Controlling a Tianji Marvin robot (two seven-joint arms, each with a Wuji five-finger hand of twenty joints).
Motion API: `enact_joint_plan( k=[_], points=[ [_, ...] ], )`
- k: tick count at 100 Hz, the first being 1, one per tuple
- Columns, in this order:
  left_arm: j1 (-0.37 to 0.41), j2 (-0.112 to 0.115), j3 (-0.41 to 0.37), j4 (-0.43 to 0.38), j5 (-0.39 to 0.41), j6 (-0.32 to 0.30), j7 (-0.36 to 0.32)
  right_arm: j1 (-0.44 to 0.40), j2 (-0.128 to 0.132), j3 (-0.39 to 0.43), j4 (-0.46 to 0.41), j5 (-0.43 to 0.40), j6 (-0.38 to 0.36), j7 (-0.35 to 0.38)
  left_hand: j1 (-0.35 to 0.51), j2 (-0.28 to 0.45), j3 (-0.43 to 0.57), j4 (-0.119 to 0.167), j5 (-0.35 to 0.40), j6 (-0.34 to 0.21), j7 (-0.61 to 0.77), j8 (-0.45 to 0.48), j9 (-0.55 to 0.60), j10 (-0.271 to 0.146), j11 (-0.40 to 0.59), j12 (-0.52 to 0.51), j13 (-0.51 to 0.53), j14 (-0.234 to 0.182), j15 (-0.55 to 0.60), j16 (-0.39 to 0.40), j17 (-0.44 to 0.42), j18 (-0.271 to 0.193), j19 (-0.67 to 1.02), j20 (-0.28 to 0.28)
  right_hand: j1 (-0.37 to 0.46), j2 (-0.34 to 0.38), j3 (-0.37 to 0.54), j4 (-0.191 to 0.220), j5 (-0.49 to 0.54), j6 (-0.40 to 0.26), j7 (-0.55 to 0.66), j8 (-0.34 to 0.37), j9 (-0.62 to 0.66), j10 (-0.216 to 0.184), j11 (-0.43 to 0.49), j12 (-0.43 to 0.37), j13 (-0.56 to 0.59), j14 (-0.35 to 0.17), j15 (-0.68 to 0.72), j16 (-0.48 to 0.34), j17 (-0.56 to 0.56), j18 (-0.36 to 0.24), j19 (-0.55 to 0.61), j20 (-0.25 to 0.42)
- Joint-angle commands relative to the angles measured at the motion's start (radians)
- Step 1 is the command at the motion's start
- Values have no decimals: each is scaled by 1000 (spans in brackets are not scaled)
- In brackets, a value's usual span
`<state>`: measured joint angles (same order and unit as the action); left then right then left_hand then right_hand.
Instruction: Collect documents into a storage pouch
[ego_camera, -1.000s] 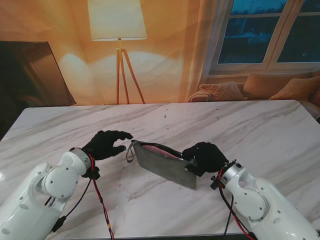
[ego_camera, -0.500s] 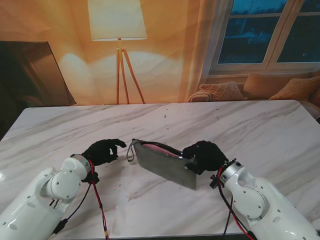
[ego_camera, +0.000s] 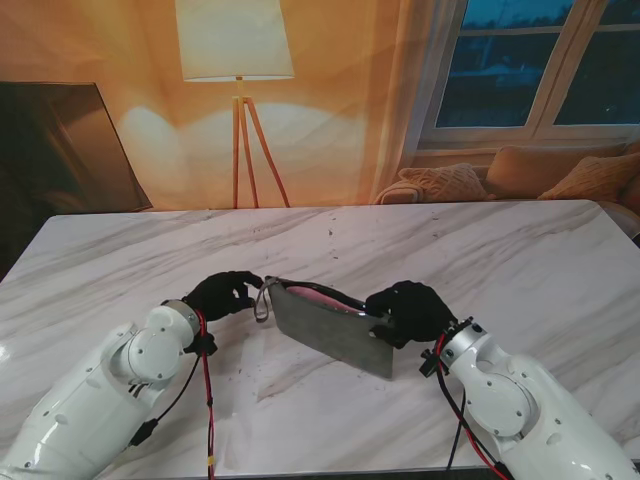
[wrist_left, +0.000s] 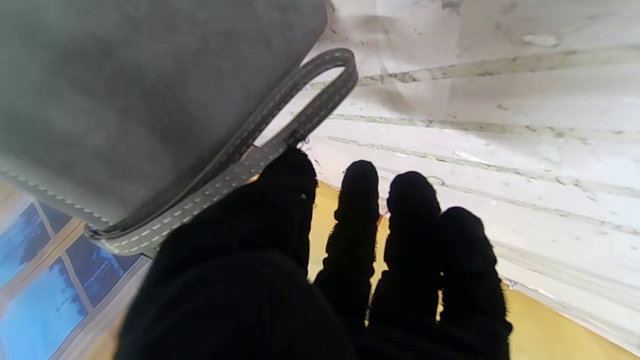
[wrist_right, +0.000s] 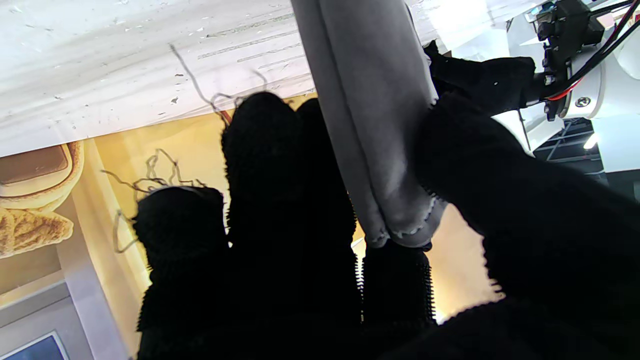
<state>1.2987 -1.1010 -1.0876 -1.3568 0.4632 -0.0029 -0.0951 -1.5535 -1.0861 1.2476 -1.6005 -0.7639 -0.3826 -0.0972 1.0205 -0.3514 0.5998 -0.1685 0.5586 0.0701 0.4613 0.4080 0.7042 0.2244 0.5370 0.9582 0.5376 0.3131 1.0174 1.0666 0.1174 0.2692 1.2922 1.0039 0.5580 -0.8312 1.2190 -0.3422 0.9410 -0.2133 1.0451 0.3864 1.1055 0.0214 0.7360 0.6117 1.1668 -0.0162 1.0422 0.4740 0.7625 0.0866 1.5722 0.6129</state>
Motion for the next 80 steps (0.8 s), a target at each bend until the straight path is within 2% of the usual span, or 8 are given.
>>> enact_joint_plan(
  k=[1,11,16,21,22,27,60,80],
  points=[
    [-10,-14,2,8,4,4,6,-6,-2,1,-1,-4,0,11,51,19,-32,-8,27,-24,18,15,7,8,-14,21,-8,42,-3,-8,-16,-11,8,0,12,13,56,35,-6,-32,9,1,26,15,17,-6,12,-29,12,2,-1,-16,38,10],
    [-29,-21,16,38,-7,5,23,-5,-2,0,0,-3,-3,9,-29,14,18,5,26,-22,21,12,-24,11,5,-15,-21,46,-22,-21,-27,-12,3,-4,11,14,56,35,-6,-31,10,1,27,14,18,-6,12,-29,11,1,-1,-16,38,9],
    [-40,-24,24,54,-16,1,26,-5,-3,-1,1,-2,-4,8,-162,8,137,16,25,-17,18,10,-60,13,56,-89,-31,49,-31,-27,-37,-12,-1,-9,12,14,56,35,-6,-31,10,1,27,15,18,-6,12,-29,10,1,-1,-16,38,9],
    [-51,-26,33,71,-27,-4,28,-5,-3,-2,2,-1,-5,7,-225,1,185,24,26,-13,16,8,-77,13,83,-175,-38,50,-36,-29,-42,-13,-3,-11,11,14,56,35,-6,-31,10,0,26,15,18,-6,12,-29,10,0,-1,-16,38,9],
    [-53,-27,35,75,-29,-6,28,-5,-3,-2,2,-1,-5,6,-269,-2,213,42,26,-8,12,4,-84,12,92,-211,-43,50,-43,-31,-48,-14,-6,-13,11,14,56,35,-6,-31,10,0,27,15,18,-6,12,-29,10,0,-1,-16,38,9],
    [-62,-29,42,86,-44,-13,25,-5,-3,-3,2,-2,-5,5,-325,-22,256,57,25,-4,6,-4,-99,17,86,-231,-58,52,-58,-37,-61,-16,-13,-18,11,15,56,35,-7,-32,10,0,27,14,19,-6,12,-29,9,0,-1,-16,38,9],
    [-44,-11,32,61,-23,-36,-26,-6,-3,-3,-1,11,13,17,-334,-103,338,52,28,-11,13,1,-120,-7,54,-257,-85,24,-128,-72,-80,-26,-35,-51,11,14,56,35,-5,-32,12,0,28,15,20,-6,13,-29,8,-1,-2,-16,38,8],
    [-31,-4,16,41,-18,-53,-49,-7,-3,-7,-3,18,21,22,-396,-118,336,41,25,-3,11,0,-126,-5,43,-268,-97,24,-152,-82,-94,-27,-40,-68,11,15,56,35,-5,-31,12,-1,28,17,20,-6,13,-28,8,-1,-2,-16,37,8]
  ],
)
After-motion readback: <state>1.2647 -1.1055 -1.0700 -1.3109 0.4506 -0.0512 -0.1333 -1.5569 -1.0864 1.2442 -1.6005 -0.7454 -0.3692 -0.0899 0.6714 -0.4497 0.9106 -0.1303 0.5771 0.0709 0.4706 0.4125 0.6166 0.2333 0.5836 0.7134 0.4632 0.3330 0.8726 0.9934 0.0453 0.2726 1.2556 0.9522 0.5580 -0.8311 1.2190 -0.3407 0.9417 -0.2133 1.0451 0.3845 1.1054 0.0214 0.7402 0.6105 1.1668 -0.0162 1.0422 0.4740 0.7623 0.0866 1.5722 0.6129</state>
